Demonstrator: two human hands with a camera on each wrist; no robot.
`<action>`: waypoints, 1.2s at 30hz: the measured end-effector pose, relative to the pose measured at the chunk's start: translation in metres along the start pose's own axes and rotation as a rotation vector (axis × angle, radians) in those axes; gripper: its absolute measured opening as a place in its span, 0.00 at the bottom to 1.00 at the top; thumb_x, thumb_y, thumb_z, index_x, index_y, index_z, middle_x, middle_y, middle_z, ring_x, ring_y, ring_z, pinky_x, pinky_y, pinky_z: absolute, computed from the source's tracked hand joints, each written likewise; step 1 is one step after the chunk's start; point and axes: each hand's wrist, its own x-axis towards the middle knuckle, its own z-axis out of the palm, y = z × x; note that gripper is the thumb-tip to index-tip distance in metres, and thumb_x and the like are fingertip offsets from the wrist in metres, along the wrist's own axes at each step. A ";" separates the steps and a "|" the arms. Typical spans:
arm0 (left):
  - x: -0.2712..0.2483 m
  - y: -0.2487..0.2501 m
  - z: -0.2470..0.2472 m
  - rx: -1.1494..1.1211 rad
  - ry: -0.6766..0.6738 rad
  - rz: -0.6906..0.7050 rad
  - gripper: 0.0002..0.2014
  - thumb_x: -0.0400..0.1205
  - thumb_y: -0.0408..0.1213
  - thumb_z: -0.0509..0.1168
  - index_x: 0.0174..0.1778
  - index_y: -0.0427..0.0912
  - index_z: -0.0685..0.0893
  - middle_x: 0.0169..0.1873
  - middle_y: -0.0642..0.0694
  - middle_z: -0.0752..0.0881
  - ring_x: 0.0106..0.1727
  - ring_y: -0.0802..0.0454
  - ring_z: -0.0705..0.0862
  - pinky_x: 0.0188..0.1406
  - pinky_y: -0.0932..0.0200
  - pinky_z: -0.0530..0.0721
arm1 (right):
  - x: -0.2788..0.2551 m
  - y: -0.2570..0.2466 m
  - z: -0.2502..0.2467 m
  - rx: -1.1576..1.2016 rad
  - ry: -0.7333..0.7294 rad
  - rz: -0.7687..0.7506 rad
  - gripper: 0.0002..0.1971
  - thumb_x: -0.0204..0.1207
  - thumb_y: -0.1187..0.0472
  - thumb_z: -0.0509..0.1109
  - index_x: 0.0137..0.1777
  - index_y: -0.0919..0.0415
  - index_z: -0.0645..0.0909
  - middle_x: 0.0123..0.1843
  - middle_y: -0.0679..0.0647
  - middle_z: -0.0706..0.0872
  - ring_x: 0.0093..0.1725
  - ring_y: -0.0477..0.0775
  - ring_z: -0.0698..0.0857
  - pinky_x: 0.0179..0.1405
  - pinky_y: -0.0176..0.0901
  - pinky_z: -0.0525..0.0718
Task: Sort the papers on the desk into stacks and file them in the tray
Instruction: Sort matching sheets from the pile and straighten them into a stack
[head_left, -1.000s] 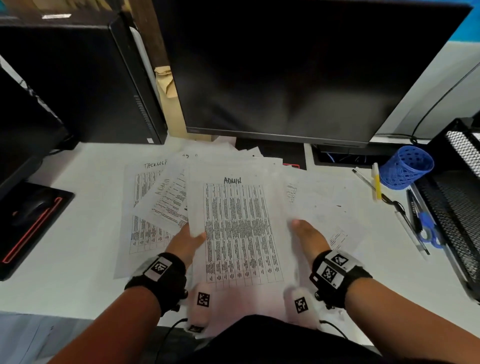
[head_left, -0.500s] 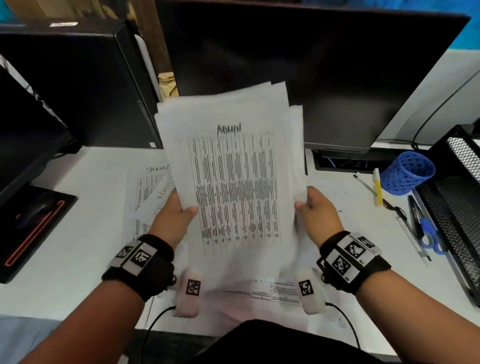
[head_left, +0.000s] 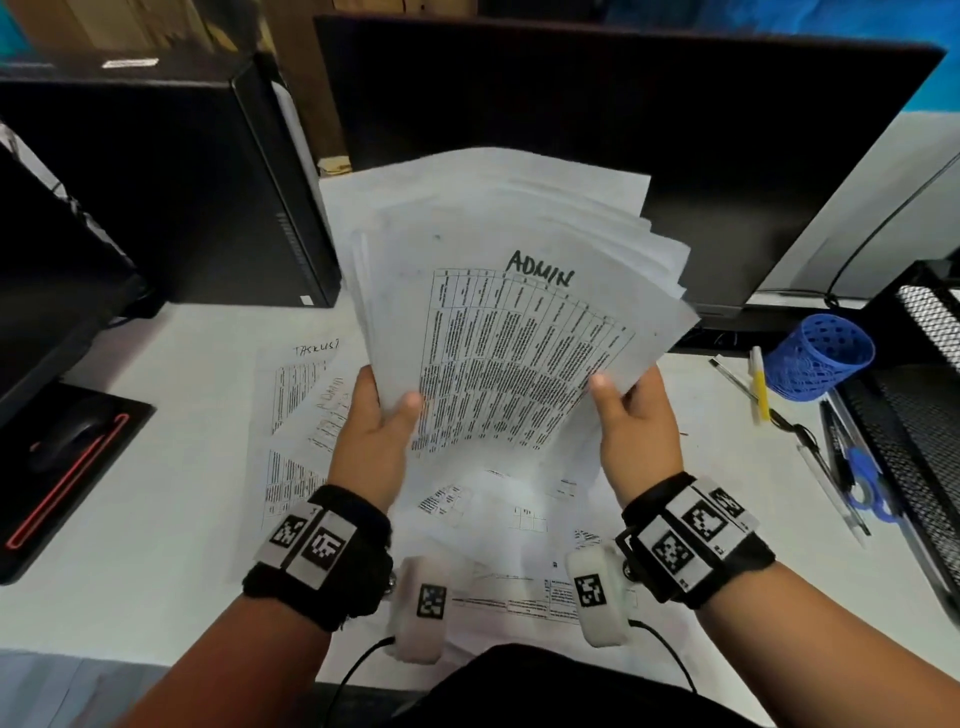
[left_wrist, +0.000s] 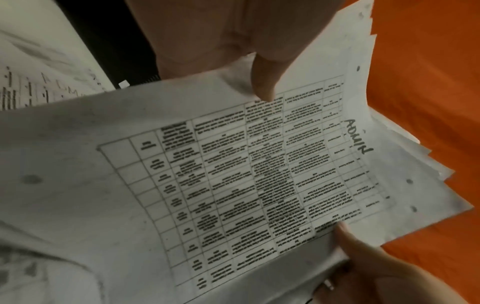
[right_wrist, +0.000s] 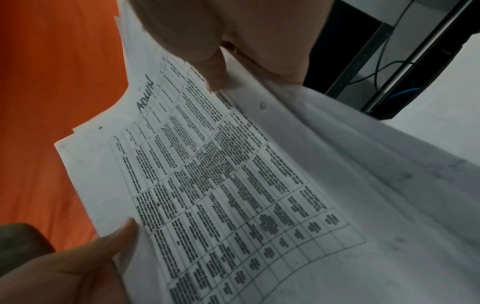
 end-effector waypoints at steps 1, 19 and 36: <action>0.000 0.002 0.001 -0.023 0.029 0.008 0.22 0.85 0.40 0.59 0.75 0.59 0.66 0.65 0.60 0.79 0.68 0.58 0.76 0.72 0.51 0.71 | 0.000 -0.003 0.001 0.017 0.016 -0.011 0.20 0.83 0.64 0.60 0.75 0.56 0.69 0.58 0.32 0.80 0.55 0.18 0.77 0.53 0.11 0.72; 0.009 0.020 0.006 -0.015 0.036 0.187 0.24 0.79 0.38 0.68 0.57 0.73 0.67 0.59 0.60 0.82 0.60 0.62 0.81 0.50 0.69 0.77 | 0.016 -0.104 -0.013 -0.031 0.094 -0.481 0.26 0.79 0.58 0.68 0.73 0.45 0.64 0.64 0.53 0.79 0.56 0.51 0.80 0.64 0.45 0.80; 0.020 0.024 0.011 -0.061 0.077 0.103 0.15 0.80 0.42 0.67 0.63 0.55 0.79 0.52 0.63 0.85 0.54 0.71 0.80 0.47 0.73 0.74 | 0.039 -0.106 -0.016 -0.140 0.105 -0.437 0.13 0.85 0.56 0.56 0.68 0.49 0.70 0.54 0.39 0.78 0.46 0.30 0.76 0.53 0.25 0.75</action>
